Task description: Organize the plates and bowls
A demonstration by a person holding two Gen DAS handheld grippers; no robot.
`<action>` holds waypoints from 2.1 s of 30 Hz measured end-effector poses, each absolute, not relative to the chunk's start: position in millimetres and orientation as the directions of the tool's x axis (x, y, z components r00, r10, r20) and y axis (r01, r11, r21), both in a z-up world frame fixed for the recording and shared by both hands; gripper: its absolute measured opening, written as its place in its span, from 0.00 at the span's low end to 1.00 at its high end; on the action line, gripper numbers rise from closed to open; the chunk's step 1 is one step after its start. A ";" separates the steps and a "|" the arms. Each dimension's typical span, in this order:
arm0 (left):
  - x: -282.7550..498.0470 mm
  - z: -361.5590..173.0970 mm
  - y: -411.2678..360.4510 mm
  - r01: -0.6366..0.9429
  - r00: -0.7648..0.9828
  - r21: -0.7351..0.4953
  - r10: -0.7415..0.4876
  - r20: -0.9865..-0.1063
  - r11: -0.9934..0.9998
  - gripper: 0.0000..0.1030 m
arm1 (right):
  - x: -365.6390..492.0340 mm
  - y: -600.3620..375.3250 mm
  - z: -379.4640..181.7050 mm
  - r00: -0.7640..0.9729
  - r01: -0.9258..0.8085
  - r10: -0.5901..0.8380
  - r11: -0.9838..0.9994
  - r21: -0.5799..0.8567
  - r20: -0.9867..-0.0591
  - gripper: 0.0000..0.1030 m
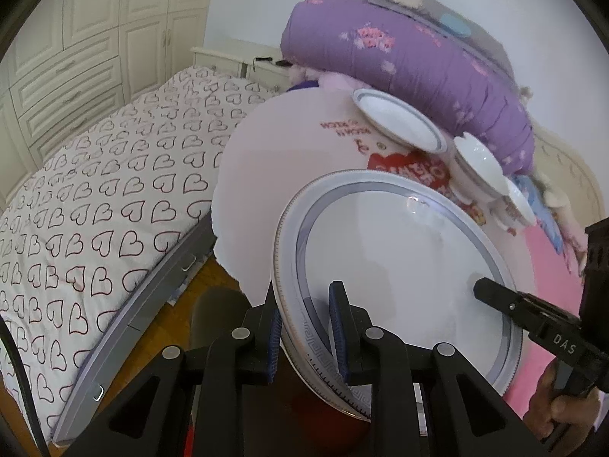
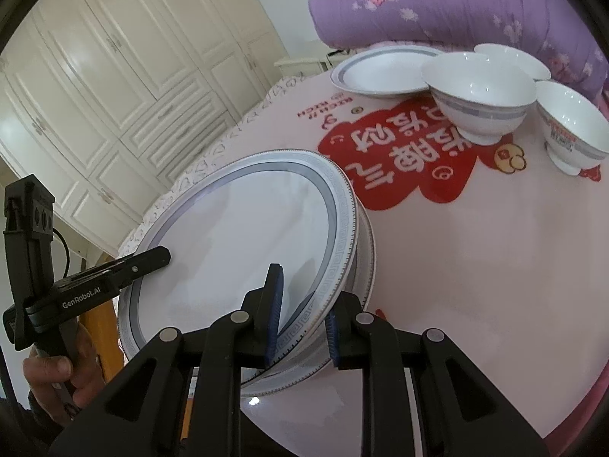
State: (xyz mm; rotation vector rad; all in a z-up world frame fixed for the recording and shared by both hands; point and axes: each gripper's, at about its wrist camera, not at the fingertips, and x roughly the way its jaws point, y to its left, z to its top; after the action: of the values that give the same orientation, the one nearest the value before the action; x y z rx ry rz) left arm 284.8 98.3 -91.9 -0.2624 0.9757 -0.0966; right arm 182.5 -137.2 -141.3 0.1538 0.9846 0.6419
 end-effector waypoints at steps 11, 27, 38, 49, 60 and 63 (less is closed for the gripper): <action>294.0 -107.9 95.1 -0.019 0.562 -0.221 -0.172 -0.809 0.975 0.20 | 184.9 -128.8 -152.0 0.353 -0.445 0.538 0.816 0.368 -0.765 0.23; 302.4 -127.6 94.2 -0.003 0.533 -0.183 -0.153 -0.832 0.983 0.24 | 183.2 -118.3 -147.5 0.312 -0.469 0.469 0.833 0.295 -0.826 0.29; 302.7 -133.0 95.6 0.002 0.533 -0.170 -0.145 -0.834 0.985 0.26 | 181.5 -123.8 -137.7 0.364 -0.455 0.427 0.857 0.241 -0.828 0.58; 303.7 -125.0 112.7 -0.054 0.561 -0.210 -0.145 -0.815 0.976 0.97 | 194.6 -148.8 -133.9 0.426 -0.396 0.474 0.864 0.312 -0.771 1.00; 306.4 -84.9 116.9 -0.072 0.618 -0.227 -0.136 -0.774 0.971 0.99 | 208.6 -153.6 -123.9 0.464 -0.385 0.503 0.856 0.346 -0.729 1.00; 311.9 -65.1 106.6 -0.046 0.646 -0.214 -0.134 -0.752 0.976 0.99 | 216.0 -155.0 -112.6 0.485 -0.393 0.512 0.852 0.346 -0.709 1.00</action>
State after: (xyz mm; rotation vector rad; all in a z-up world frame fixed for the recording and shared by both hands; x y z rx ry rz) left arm 311.9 106.6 -65.1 -0.2218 0.8693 -0.0506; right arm 216.0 -155.0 -112.6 0.1437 0.9104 0.5528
